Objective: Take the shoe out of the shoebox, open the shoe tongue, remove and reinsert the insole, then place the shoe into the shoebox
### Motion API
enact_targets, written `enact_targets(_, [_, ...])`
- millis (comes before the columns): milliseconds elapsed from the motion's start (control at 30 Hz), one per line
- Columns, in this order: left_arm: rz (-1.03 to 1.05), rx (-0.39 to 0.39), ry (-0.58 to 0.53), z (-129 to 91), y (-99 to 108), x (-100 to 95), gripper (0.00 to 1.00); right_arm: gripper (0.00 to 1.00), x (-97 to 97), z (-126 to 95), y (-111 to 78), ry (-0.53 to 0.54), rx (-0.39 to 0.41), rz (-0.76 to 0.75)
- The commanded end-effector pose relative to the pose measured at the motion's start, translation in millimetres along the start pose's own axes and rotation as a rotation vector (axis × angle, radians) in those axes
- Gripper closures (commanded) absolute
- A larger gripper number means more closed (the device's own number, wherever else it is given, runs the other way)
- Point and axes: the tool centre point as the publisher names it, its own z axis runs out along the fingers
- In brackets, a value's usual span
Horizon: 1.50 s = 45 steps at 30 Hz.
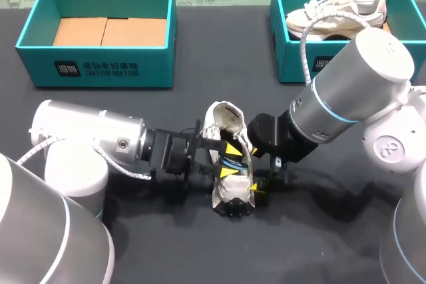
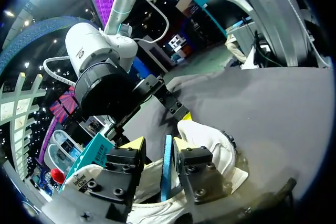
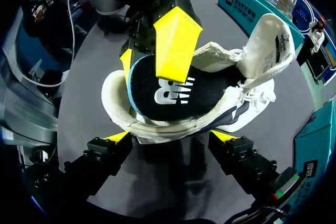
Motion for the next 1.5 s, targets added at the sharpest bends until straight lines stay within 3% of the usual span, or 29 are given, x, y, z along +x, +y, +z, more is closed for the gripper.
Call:
enact_targets(33, [0.006, -0.028, 0.032, 5.9, 1.5, -0.5, 1.0, 0.0, 1.1, 1.0, -0.3, -0.002, 0.0, 0.0])
enact_targets(367, [-0.01, -0.14, 0.073, 11.5, 33.2, 7.2, 1.0, 0.0, 1.1, 1.0, -0.3, -0.002, 0.0, 0.0])
enact_targets(600, [-0.066, -0.124, 0.066, 4.5, 32.5, 6.6, 1.0, 0.0, 1.1, 1.0, -0.3, -0.002, 0.0, 0.0])
enact_targets(667, [-0.066, -0.118, 0.061, 2.0, 27.1, 4.8, 0.71, 0.0, 1.1, 1.0, -0.3, -0.002, 0.0, 0.0])
enact_targets(733, [-0.067, -0.113, 0.056, -0.7, 21.7, 2.5, 0.6, 0.0, 1.1, 1.0, -0.3, -0.002, 0.0, 0.0])
enact_targets(1100, [-0.064, -0.08, 0.078, -3.4, 0.4, -3.1, 0.62, 0.0, 1.1, 1.0, -0.3, -0.002, 0.0, 0.0])
enact_targets(1500, [-0.082, -0.123, 0.193, -14.0, -9.8, -0.9, 0.58, 0.0, -3.6, -41.9, -33.4, -0.009, -0.001, 0.05])
